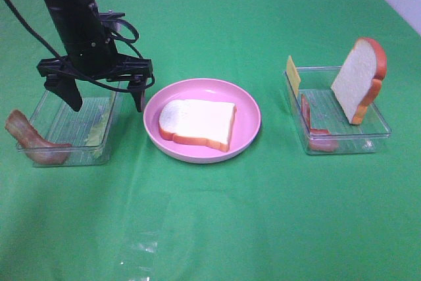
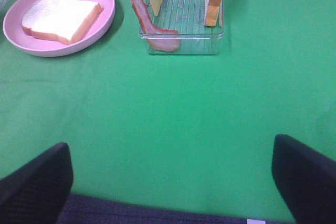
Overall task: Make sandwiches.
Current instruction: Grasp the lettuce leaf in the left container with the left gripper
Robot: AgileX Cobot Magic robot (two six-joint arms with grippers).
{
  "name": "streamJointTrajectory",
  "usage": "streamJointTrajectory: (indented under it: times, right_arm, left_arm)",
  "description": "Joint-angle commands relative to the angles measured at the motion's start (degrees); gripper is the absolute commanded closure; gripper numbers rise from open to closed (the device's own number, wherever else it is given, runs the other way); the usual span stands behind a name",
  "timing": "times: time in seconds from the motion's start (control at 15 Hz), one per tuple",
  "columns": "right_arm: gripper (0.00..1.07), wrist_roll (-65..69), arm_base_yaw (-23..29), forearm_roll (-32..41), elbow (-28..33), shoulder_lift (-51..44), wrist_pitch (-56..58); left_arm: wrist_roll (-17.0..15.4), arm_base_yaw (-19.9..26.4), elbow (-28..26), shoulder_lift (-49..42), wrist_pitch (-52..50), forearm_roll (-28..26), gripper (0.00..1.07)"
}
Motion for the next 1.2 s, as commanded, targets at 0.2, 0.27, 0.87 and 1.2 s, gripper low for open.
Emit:
streamJointTrajectory:
  times: [0.2, 0.27, 0.87, 1.2]
  right_arm:
    - [0.09, -0.06, -0.34, 0.11, 0.23, -1.38, -0.4]
    - [0.09, -0.06, -0.34, 0.11, 0.23, -1.38, -0.4]
    - [0.09, -0.06, -0.34, 0.11, 0.23, -1.38, -0.4]
    - [0.09, -0.06, -0.34, 0.11, 0.23, -1.38, -0.4]
  left_arm:
    - [0.34, -0.11, 0.29, 0.23, 1.83, -0.52, 0.2]
    - [0.34, -0.11, 0.29, 0.23, 1.95, -0.46, 0.27]
    - [-0.17, -0.11, 0.29, 0.23, 2.18, -0.4, 0.64]
    - [-2.64, -0.11, 0.29, 0.34, 1.83, 0.97, 0.95]
